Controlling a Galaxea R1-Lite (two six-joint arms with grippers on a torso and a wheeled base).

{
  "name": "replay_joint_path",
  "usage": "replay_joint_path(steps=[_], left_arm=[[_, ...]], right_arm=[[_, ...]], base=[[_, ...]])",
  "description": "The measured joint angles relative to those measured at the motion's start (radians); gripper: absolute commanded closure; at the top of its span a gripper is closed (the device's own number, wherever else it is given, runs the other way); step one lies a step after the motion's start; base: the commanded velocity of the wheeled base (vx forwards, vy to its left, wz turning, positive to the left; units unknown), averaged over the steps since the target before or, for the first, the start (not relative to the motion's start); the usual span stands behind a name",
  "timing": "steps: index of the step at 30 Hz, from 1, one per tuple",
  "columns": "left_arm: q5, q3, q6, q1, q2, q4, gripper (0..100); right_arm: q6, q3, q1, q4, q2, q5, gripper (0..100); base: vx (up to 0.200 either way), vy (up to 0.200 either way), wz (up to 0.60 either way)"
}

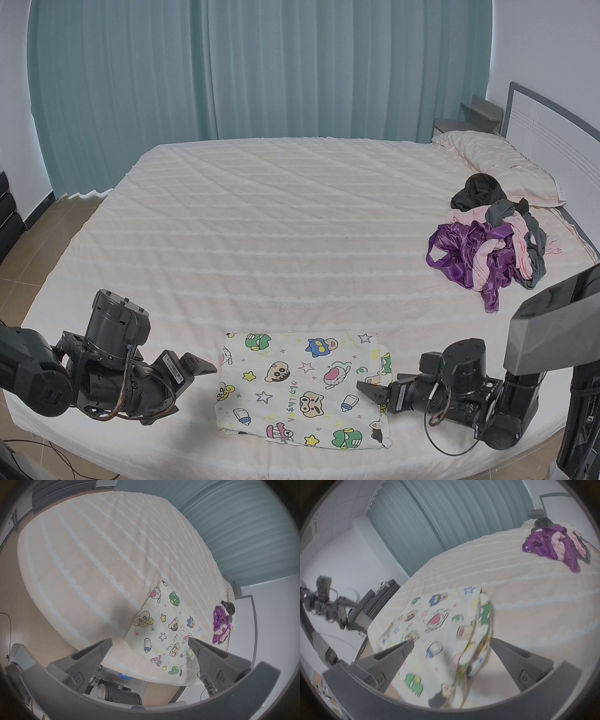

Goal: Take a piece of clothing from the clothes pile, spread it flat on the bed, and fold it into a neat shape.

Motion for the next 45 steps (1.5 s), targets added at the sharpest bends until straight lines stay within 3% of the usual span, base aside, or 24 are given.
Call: replay_joint_path(steps=[10,22,23,45], left_arm=[[0.0,0.005,0.0,0.001,0.0,-0.002,0],[-0.001,0.012,0.001,0.001,0.023,-0.006,0],[-0.001,0.012,0.001,0.001,0.024,-0.006,0],[-0.001,0.012,0.001,0.001,0.032,-0.007,0]], right_arm=[[0.045,-0.352,-0.096,0.316,0.029,0.052,0],[0.066,-0.517,-0.134,0.405,0.106,0.067,0],[0.066,-0.523,-0.134,0.407,0.111,0.067,100],[0.095,-0.557,-0.18,0.433,0.14,0.074,100]], base=[[0.0,0.0,0.0],[0.0,0.0,0.0],[0.0,0.0,0.0],[0.0,0.0,0.0]])
